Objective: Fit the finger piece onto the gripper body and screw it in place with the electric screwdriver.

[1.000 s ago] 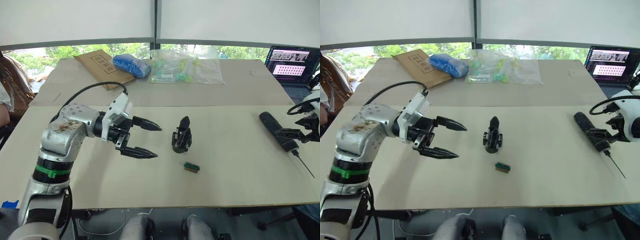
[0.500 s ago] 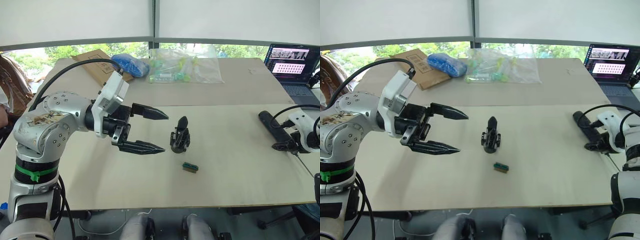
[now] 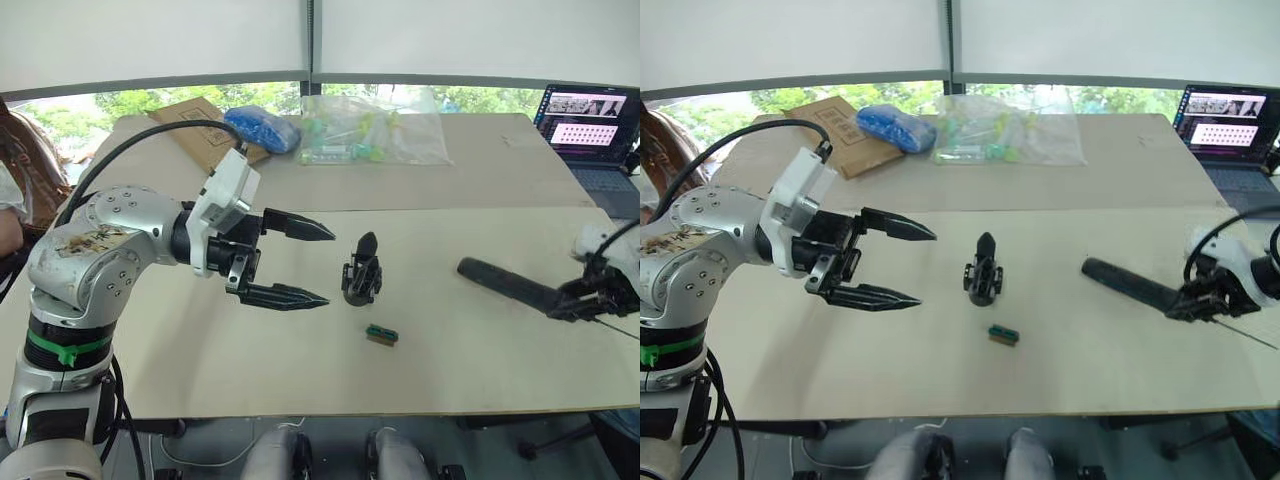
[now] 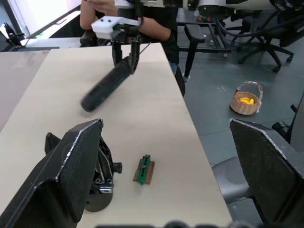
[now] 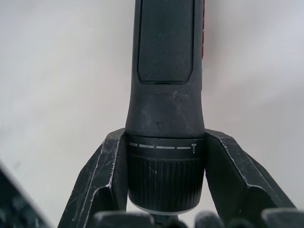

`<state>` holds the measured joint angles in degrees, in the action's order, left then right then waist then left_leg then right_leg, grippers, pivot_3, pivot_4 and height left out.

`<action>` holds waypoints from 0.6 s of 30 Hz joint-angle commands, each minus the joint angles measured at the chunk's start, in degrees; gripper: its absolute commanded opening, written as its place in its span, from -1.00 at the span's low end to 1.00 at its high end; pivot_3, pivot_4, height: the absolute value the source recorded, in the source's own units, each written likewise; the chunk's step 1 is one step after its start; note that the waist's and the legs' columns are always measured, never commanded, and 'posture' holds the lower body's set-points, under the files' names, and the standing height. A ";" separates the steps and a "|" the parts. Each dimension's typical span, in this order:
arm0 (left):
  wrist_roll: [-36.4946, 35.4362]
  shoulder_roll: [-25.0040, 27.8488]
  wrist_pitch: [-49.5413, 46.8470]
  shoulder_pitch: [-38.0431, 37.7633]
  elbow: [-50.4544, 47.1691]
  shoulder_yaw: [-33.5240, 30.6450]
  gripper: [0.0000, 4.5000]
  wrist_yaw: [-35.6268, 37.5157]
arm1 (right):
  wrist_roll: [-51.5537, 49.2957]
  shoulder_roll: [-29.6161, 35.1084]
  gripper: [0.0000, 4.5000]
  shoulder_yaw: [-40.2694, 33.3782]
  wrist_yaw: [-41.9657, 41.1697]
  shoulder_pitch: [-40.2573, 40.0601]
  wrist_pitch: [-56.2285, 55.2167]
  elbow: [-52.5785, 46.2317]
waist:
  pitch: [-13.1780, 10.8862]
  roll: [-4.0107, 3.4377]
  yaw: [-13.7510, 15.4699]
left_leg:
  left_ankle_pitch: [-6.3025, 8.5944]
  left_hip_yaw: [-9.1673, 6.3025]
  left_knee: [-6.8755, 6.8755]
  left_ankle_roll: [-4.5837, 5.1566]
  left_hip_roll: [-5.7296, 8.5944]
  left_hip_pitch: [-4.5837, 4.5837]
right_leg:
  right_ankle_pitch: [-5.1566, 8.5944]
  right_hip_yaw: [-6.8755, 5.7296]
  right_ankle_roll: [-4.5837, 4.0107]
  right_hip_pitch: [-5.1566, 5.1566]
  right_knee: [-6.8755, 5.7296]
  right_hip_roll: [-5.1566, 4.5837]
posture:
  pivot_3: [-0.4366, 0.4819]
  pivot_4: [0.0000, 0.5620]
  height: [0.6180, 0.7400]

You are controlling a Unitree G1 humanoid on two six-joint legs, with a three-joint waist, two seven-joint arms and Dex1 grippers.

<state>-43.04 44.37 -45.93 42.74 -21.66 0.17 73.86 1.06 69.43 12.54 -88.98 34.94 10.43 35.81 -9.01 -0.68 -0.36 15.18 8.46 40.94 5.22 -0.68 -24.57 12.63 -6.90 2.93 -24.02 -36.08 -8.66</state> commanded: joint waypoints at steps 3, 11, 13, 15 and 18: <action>-0.85 -0.20 3.36 1.78 -0.83 0.32 1.00 1.55 | 3.09 0.34 -0.15 -0.79 4.30 -2.07 -0.70 -3.39 | -0.01 -0.03 -0.11 | 0.00 0.02 0.03 -0.01 0.00 0.04 | 0.00 0.04 -0.01 -0.02 -0.08 -0.01 | -0.05 -0.47 0.87; -0.84 1.01 4.92 0.35 -2.54 2.22 1.00 4.89 | 6.08 2.14 0.70 2.17 -1.59 -1.98 11.36 -12.42 | -0.01 -0.02 -0.23 | -0.01 0.01 -0.01 -0.03 -0.04 0.04 | 0.03 0.02 -0.06 -0.03 -0.05 0.06 | -0.05 -0.47 0.87; -0.74 1.21 5.28 0.30 -2.74 2.64 1.00 5.63 | 6.42 1.65 0.70 3.07 -2.45 -1.44 13.95 -12.73 | -0.01 -0.02 -0.19 | -0.02 0.01 0.00 -0.03 -0.04 0.05 | 0.03 0.02 -0.06 -0.03 -0.07 0.06 | -0.05 -0.47 0.87; -0.47 1.11 5.85 0.43 -2.56 2.89 1.00 5.81 | 6.70 0.63 0.70 3.89 -2.45 -1.29 15.73 -12.57 | -0.01 -0.02 -0.18 | -0.02 0.01 0.00 -0.03 -0.05 0.05 | 0.03 0.03 -0.06 -0.03 -0.07 0.06 | -0.05 -0.47 0.87; -0.15 0.88 6.50 0.35 -2.20 3.06 1.00 5.88 | 6.91 -1.63 0.70 4.50 -1.09 -0.67 18.61 -12.40 | 0.00 -0.01 -0.24 | -0.02 0.01 -0.01 -0.03 -0.05 0.04 | 0.03 0.02 -0.06 -0.03 -0.04 0.06 | -0.05 -0.47 0.87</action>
<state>-42.93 44.96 -40.75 42.66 -23.00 3.62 79.50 7.92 67.81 17.20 -89.36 33.31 27.31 24.12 -9.01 -0.70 -0.60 15.16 8.46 40.93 5.20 -0.72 -24.53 12.67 -6.87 2.87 -24.05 -36.13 -8.59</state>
